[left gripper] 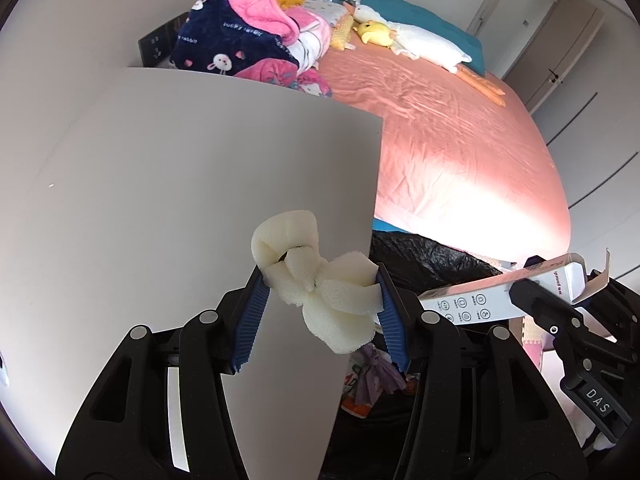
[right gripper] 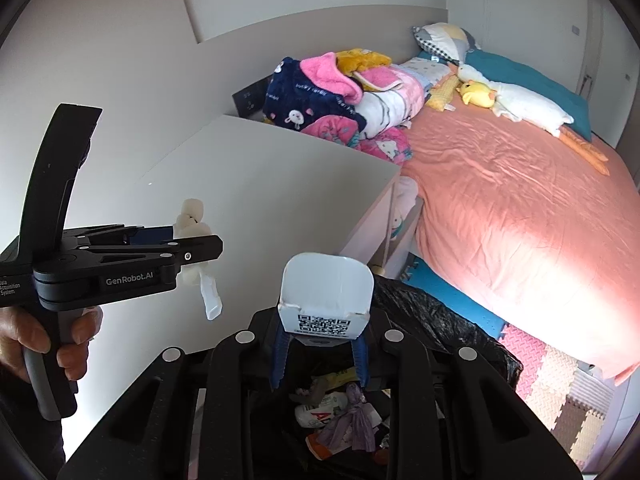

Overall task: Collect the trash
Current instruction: 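Carry foam piece and tube box over the trash bag, then open both tools to drop foam piece and tube box into the bag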

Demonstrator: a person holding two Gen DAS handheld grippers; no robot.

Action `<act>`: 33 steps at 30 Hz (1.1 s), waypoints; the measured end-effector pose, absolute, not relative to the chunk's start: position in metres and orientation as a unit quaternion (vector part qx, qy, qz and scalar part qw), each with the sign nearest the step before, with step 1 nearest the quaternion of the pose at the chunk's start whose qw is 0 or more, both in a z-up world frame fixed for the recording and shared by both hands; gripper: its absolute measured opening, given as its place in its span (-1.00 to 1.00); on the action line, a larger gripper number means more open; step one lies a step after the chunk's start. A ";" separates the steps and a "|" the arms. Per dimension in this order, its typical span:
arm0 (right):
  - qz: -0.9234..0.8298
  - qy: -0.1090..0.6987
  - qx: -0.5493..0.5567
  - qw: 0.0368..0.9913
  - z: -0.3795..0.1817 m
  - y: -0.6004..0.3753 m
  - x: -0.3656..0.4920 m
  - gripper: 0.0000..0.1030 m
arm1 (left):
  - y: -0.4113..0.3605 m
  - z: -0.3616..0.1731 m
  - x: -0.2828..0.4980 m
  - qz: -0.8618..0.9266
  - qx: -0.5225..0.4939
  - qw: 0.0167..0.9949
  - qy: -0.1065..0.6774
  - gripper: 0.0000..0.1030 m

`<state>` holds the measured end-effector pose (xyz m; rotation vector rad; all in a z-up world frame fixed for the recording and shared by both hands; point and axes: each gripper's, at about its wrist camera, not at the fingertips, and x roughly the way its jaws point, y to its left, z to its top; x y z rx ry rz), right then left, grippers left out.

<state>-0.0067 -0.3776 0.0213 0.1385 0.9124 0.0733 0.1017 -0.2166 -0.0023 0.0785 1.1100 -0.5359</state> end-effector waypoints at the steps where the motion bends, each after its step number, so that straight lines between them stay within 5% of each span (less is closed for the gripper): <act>1: 0.029 0.442 0.068 0.894 0.021 -0.382 -0.008 -0.46 | -0.219 -0.002 0.101 -0.254 0.039 0.815 0.520 0.00; 33: -0.099 0.431 0.133 0.887 0.025 -0.485 -0.064 -0.46 | -0.340 -0.007 0.062 -0.376 0.132 0.755 0.521 0.00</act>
